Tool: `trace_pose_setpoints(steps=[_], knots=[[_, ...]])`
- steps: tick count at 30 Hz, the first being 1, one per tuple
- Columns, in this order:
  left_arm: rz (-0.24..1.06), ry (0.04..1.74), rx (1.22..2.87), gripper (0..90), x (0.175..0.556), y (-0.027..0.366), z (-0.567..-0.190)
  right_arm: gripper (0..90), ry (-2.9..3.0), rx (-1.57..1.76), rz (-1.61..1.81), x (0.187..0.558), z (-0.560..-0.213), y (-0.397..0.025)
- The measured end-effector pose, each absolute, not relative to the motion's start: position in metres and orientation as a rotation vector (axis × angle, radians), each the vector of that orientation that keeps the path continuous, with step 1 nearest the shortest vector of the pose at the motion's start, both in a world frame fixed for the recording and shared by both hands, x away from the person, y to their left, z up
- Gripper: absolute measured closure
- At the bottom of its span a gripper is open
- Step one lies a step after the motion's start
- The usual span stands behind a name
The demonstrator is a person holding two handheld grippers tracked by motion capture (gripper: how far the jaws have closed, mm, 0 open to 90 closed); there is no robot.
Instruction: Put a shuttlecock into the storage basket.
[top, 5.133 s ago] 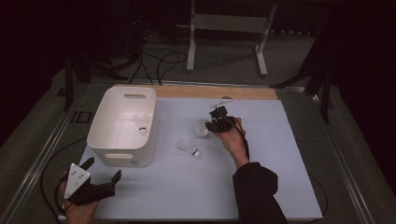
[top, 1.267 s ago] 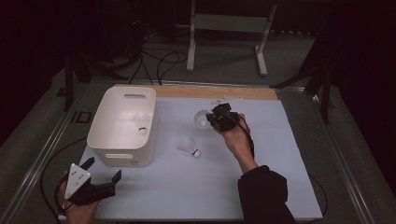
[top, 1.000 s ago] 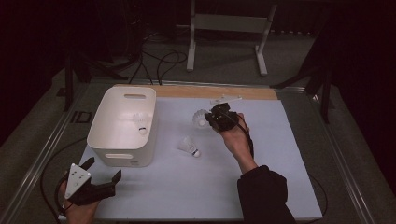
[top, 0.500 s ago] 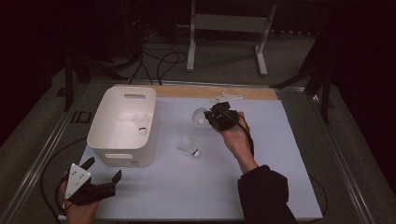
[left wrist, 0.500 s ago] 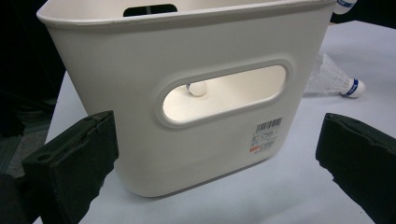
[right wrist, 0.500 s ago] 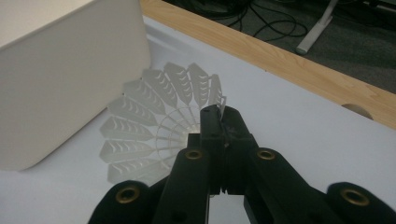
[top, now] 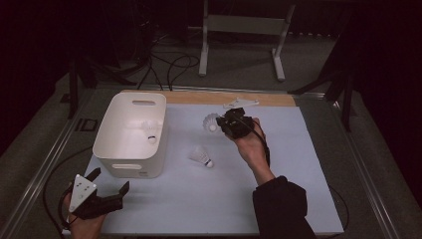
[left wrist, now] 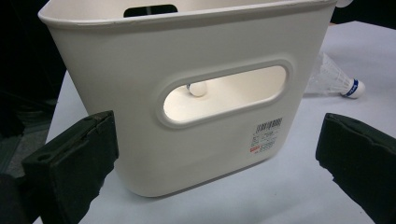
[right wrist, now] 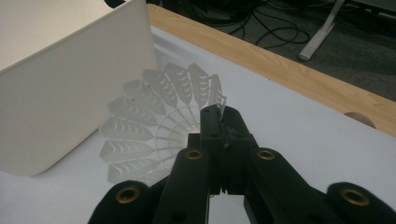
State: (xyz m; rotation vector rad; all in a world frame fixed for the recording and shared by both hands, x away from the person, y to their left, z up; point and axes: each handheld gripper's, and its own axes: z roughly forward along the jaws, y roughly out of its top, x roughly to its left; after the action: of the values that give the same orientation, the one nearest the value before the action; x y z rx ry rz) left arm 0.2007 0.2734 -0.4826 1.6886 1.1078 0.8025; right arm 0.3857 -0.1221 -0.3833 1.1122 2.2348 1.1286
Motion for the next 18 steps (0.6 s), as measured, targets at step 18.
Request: trace_pose_setpoints(steps=[18], knots=[[0.803,1.107,1.689,0.1,0.2005,0.2736,-0.4824,89.1,2.226,1.093,1.156,0.3827,-0.3754,-0.1180]])
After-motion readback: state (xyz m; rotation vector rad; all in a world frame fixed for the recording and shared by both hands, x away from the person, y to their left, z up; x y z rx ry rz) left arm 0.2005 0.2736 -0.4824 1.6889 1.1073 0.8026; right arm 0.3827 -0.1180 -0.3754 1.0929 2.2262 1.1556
